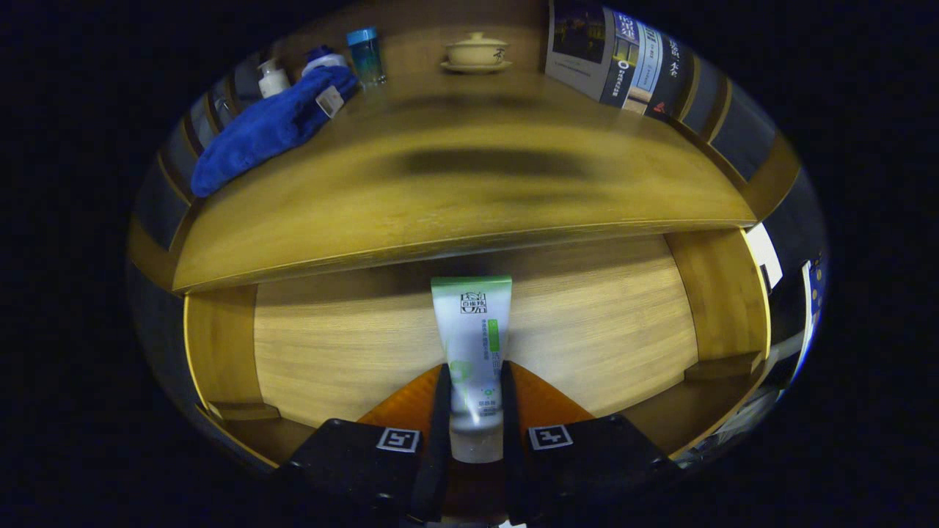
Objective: Pull open the drawer, take out the items inside it, and place them on the countertop above the cabinet.
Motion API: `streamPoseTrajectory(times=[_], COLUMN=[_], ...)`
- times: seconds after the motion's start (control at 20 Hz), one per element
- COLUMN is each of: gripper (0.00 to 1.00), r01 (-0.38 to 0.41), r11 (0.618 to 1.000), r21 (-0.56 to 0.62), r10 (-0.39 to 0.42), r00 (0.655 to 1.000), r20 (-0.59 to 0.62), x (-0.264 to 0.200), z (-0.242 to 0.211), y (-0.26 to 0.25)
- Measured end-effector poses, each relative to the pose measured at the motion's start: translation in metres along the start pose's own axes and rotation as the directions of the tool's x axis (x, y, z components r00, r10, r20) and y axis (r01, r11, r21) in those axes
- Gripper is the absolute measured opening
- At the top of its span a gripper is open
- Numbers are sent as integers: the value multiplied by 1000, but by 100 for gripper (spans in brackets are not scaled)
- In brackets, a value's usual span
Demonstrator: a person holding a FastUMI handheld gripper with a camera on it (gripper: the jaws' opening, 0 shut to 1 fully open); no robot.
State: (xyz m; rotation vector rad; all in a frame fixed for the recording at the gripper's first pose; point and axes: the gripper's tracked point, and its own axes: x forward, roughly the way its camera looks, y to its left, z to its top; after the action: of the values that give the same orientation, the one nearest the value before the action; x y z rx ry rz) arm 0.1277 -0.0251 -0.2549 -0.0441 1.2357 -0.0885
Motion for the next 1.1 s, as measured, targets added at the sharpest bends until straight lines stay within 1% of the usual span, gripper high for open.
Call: streamPoseTrajectory(times=[0.05, 0.15, 0.3, 0.45, 0.65, 0.85, 0.95, 1.1], gripper=[40, 40, 40, 40, 40, 40, 40, 40], r01=[0, 7, 7, 21, -19, -22, -24, -1], r11=[1000, 1000, 1000, 999, 1000, 999, 999, 999], r21=[0, 6, -6, -26, -22, -29, -26, -37], r10=[0, -7, -7, -17, 22, 26, 28, 10], r00=[1000, 998, 992, 990, 992, 989, 984, 974], r20=[14, 65, 122, 137, 125, 146, 175, 228], x=[-16, -34, -61, -72, -82, -100, -112, -131], z=[10, 20, 34, 41, 36, 37, 47, 65], y=[4, -1, 3, 4, 12, 6, 3, -4])
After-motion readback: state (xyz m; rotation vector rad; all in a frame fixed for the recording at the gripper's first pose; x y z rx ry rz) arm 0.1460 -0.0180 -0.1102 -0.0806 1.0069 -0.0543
